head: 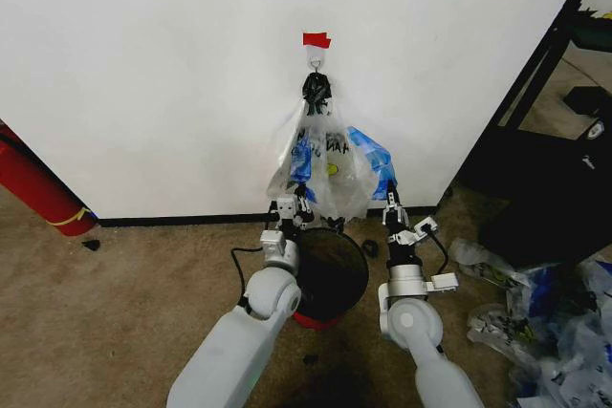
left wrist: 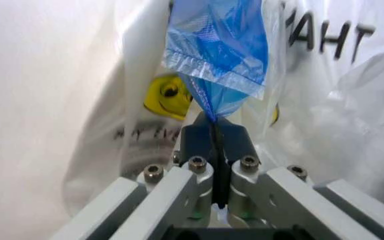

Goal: Pick up the garbage bag from the wall and place it over the trash bin.

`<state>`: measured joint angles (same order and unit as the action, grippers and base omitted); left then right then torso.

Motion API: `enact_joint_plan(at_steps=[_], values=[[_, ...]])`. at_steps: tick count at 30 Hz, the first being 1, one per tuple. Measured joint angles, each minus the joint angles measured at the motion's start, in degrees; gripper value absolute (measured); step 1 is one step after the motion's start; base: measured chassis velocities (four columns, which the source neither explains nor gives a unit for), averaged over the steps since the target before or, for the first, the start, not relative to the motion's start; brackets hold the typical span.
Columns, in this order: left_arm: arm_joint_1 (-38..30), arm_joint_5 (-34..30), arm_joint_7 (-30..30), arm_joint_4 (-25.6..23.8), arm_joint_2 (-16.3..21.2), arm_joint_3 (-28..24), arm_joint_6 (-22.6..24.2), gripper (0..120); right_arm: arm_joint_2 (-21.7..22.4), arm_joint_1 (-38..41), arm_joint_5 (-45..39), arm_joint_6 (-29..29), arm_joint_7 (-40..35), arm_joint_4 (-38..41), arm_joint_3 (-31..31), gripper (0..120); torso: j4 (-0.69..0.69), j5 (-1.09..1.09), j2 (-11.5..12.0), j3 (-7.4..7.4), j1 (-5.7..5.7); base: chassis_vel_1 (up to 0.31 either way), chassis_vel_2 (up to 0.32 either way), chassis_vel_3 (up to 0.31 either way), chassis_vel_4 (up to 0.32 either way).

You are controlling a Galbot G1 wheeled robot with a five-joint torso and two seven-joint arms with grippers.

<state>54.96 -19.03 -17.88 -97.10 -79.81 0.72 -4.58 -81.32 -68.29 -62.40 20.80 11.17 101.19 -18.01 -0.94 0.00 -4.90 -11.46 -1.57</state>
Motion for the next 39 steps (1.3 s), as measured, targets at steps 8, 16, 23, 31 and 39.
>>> enact_joint_plan(at_steps=[8, 16, 23, 31, 39], values=[[1.79, 3.13, 0.35, -2.19, 0.10, 1.50, -1.15, 10, -0.08, -0.60, 0.71, 0.12, 0.20, -0.05, 0.30, 0, 0.00, 0.00, 0.00, 0.00, 0.00, 0.000, 0.000, 0.000, 0.000], [1.41, 3.08, 0.71, -2.33, 0.52, 2.18, -1.20, 38, -0.09, -1.04, 1.03, 0.21, 0.43, 0.03, 0.38, 0, 0.00, 0.00, 0.00, 0.00, 0.00, 0.000, 0.000, 0.000, 0.000], [2.00, 3.06, 0.87, -2.41, 0.55, 2.23, -1.23, 29, -0.09, -1.09, 1.13, 0.27, 0.46, 0.03, 0.32, 0, 0.00, 0.00, 0.00, 0.00, 0.00, 0.000, 0.000, 0.000, 0.000], [3.79, 3.42, 1.47, -3.15, 1.22, 2.75, -1.97, 0, -0.30, -0.94, 1.34, 0.43, 0.46, -0.36, 0.20, 0, 0.00, 0.00, 0.00, 0.00, 0.00, 0.000, 0.000, 0.000, 0.000], [7.94, 4.22, 1.66, -6.27, 1.75, 3.82, -2.68, 0, -1.02, -0.90, 2.43, 0.68, 0.40, -0.89, 0.24, 0, 0.00, 0.01, 0.00, 0.00, 0.00, 0.000, 0.000, 0.000, 0.000]])
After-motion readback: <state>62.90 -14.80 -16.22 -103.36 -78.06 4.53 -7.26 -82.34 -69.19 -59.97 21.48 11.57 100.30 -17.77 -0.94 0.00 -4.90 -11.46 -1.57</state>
